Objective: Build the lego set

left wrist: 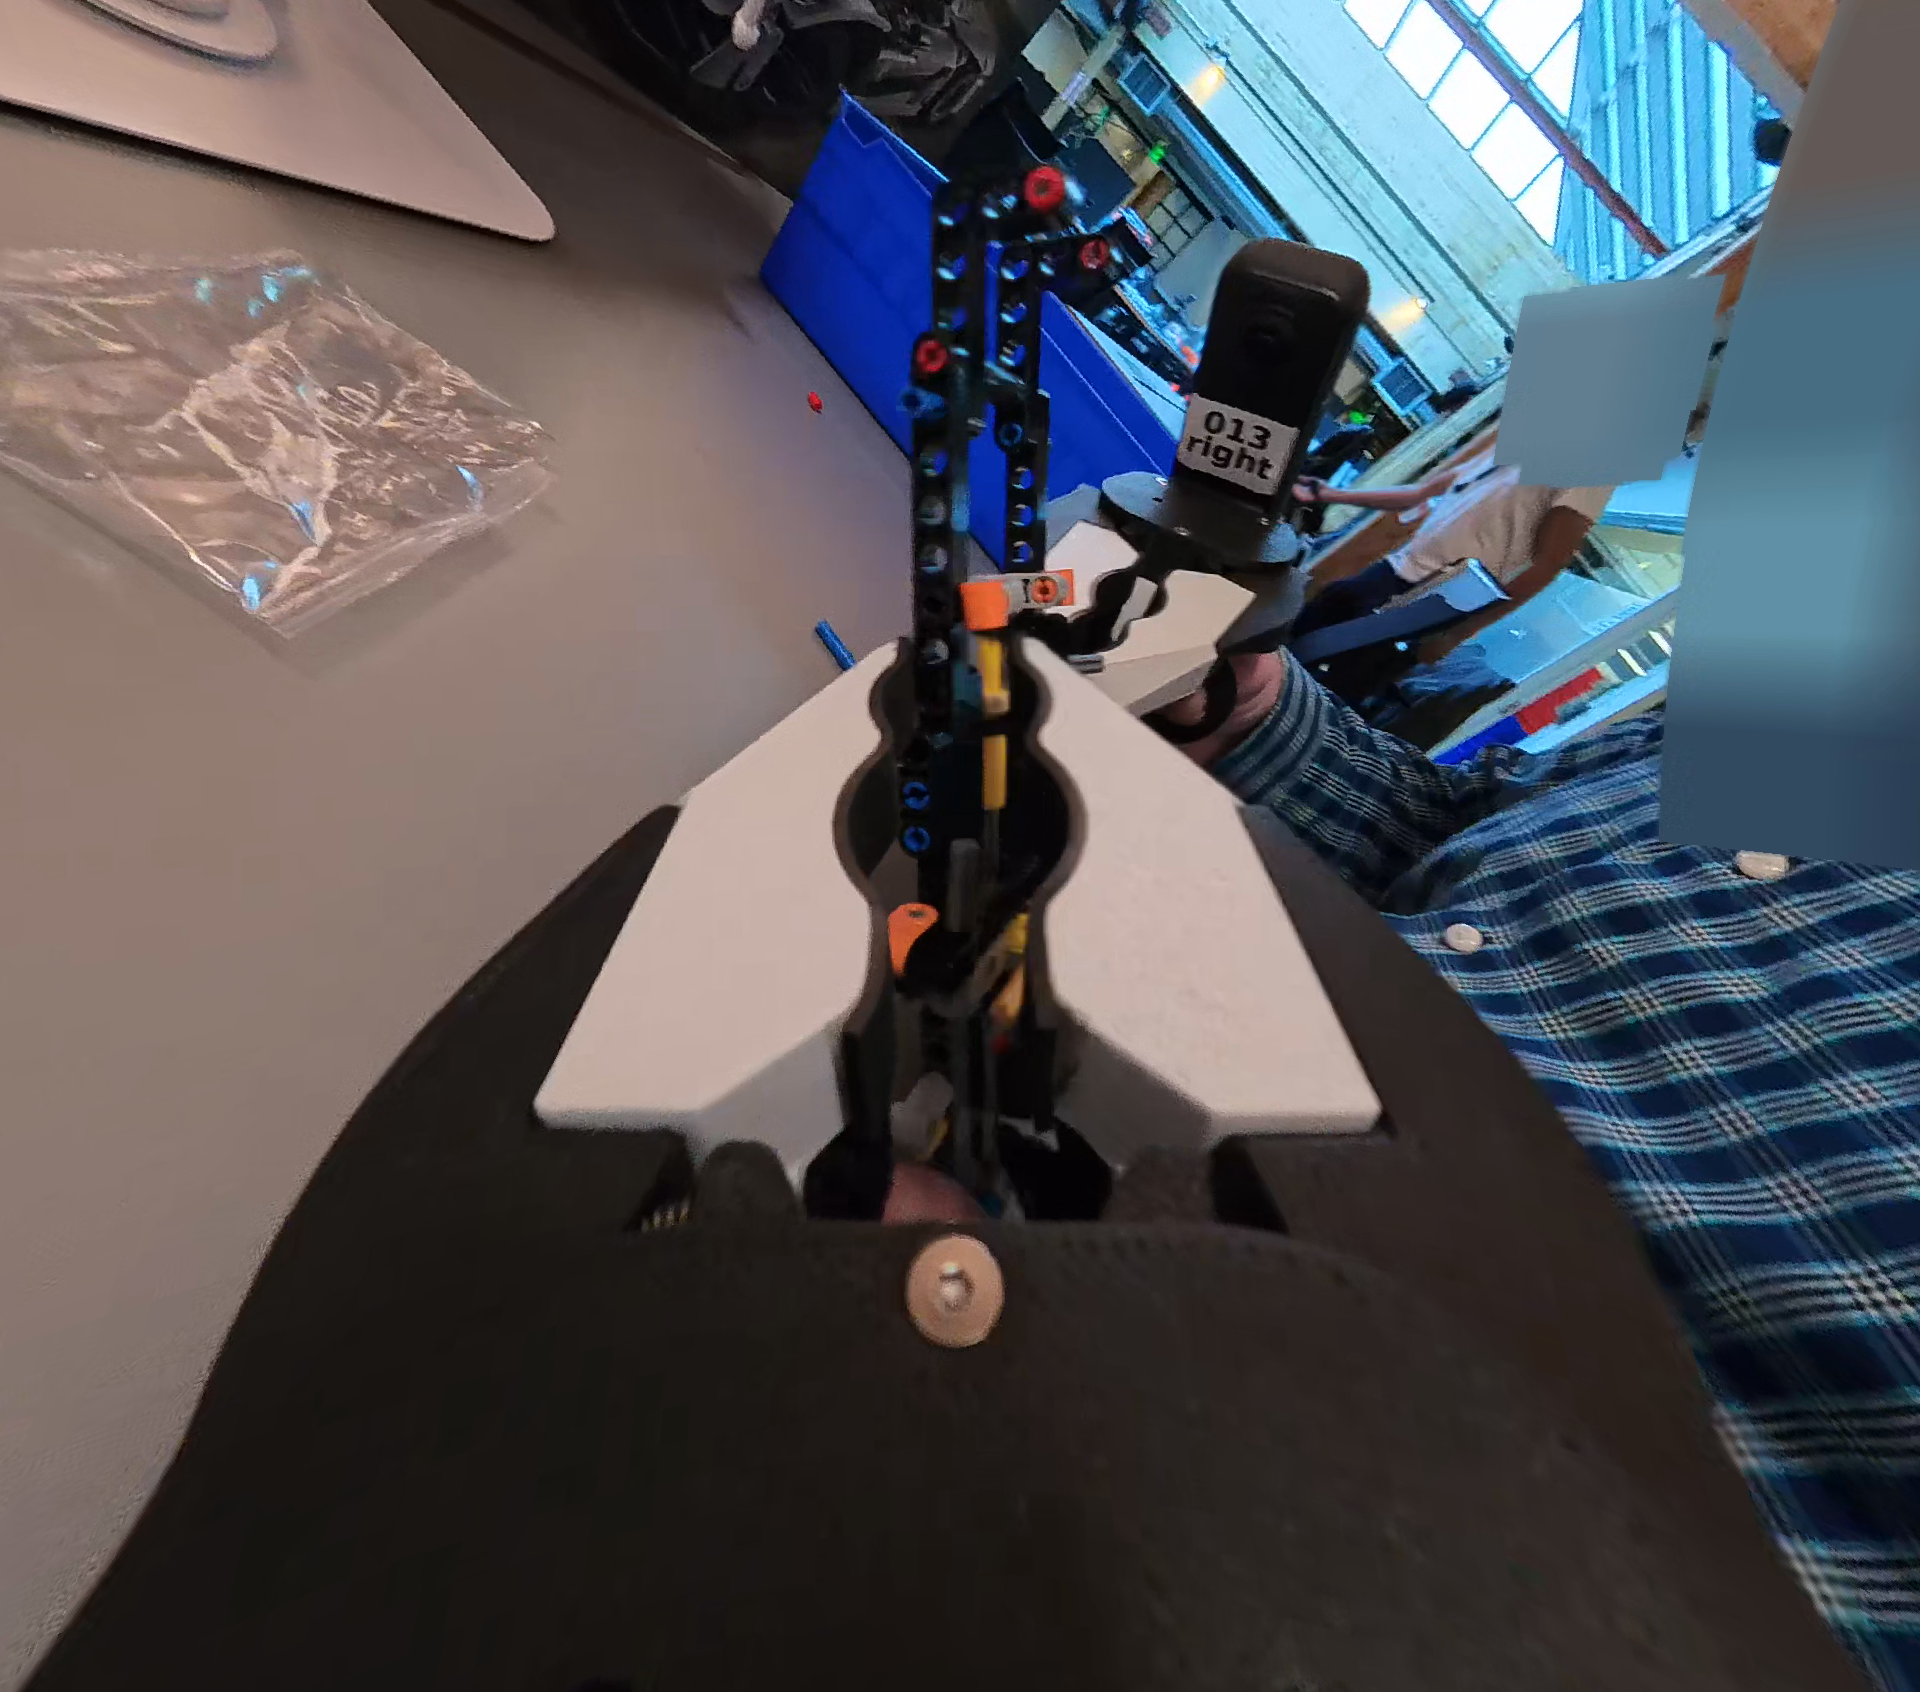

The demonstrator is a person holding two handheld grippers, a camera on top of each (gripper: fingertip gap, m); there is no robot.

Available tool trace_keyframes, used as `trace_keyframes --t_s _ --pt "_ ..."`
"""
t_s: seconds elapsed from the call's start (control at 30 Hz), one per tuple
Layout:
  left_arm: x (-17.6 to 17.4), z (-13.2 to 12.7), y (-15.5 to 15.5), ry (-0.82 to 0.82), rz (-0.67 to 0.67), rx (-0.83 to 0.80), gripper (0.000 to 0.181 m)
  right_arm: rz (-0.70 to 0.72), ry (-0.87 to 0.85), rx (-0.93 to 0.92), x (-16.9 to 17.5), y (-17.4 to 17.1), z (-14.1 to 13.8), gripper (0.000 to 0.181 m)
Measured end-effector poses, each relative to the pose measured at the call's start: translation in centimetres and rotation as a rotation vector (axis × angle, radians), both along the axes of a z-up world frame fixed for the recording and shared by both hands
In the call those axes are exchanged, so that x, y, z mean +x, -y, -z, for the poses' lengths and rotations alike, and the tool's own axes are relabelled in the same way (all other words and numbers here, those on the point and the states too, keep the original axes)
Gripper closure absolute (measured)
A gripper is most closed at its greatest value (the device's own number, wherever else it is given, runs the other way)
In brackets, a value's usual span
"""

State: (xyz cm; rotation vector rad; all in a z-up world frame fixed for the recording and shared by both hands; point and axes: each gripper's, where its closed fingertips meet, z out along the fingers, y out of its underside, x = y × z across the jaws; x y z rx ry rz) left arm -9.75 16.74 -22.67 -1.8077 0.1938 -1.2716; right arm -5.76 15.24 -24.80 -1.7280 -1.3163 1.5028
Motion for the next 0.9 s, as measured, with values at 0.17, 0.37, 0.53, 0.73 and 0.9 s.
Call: trace_keyframes --t_s 0.17,0.37,0.53,0.73,0.9 --pt "0.5 1.2 1.2 -0.003 0.113 -0.073 0.151 -0.016 -0.014 -0.007 0.1 0.0 0.0 0.179" --pt "1.7 2.1 2.0 -0.091 0.188 -0.077 0.168 -0.037 -0.032 -0.019 0.0 0.1 -0.2 0.179" --pt "2.5 2.1 2.3 -0.098 0.218 -0.061 0.162 -0.042 -0.044 -0.033 -0.1 0.0 -0.4 0.179" --pt "2.6 2.2 2.0 -0.141 0.183 -0.028 0.158 -0.053 -0.05 -0.047 -0.1 -0.1 -0.5 0.179" --pt "3.0 2.5 2.0 -0.147 0.201 -0.049 0.138 -0.071 -0.066 -0.056 -0.1 0.1 -0.7 0.179"
